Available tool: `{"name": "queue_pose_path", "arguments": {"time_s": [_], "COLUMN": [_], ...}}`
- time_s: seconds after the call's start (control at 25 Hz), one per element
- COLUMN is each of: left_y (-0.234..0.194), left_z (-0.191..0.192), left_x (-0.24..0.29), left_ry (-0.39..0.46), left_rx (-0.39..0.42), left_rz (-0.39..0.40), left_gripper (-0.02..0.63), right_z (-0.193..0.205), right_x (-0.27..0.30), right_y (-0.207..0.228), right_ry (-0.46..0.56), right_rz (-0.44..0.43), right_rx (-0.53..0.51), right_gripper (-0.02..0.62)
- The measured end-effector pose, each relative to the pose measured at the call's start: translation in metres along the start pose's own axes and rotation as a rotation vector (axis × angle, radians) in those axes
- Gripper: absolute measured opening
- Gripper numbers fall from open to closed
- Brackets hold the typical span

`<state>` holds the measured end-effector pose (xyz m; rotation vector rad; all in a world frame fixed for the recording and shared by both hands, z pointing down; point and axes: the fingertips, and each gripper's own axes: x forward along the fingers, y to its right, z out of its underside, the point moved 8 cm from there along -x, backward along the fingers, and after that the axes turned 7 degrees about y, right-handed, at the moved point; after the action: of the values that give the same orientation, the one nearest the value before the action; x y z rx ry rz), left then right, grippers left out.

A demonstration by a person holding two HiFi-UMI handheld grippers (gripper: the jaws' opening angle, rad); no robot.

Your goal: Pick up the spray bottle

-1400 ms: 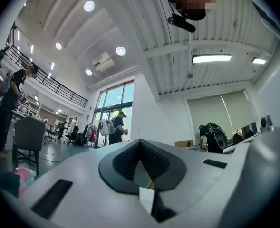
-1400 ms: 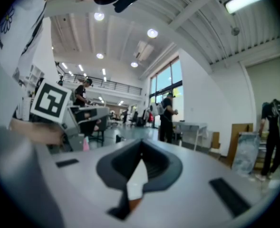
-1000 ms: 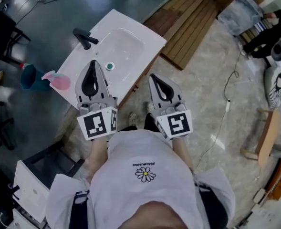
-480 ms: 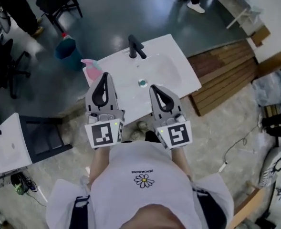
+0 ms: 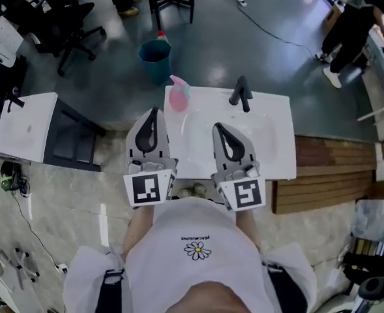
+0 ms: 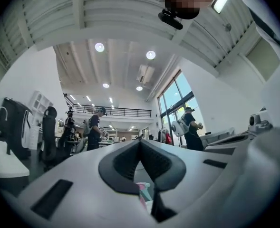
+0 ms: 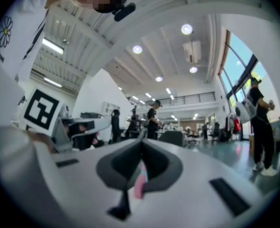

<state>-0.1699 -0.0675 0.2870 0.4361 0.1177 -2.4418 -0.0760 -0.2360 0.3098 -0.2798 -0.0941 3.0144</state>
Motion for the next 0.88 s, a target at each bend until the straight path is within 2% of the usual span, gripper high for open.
{"name": "queue_pose_path", "arguments": {"time_s": [0.16,0.28,0.6,0.88], "left_y": [-0.01,-0.013,-0.01,-0.016], "left_z": [-0.008,-0.011,-0.006,-0.003], "left_x": [-0.012,-0.013,-0.011,-0.006], "left_ry": [-0.006,0.014,0.001,-0.009], "left_rx": [0.026,0.046,0.054,0.049], "left_rz": [-0.077,-0.099,-0.097,-0.09], "left_gripper": [0.02,0.02,0.02,0.02], "right_z": [-0.001,-0.001,0.007,0.016], "right_x": [0.008,0.012,0.012,0.023], "right_y": [-0.006,-0.006,-0.003,-0.008], "right_ry": [-0.014,0.022,0.012,-0.037], "right_rz": [-0.064,-0.07,-0.059,-0.104], "right_rx": [-0.028,-0.002,0.042,0.075], "right_gripper": [0.029,0.029,0.029,0.031]}}
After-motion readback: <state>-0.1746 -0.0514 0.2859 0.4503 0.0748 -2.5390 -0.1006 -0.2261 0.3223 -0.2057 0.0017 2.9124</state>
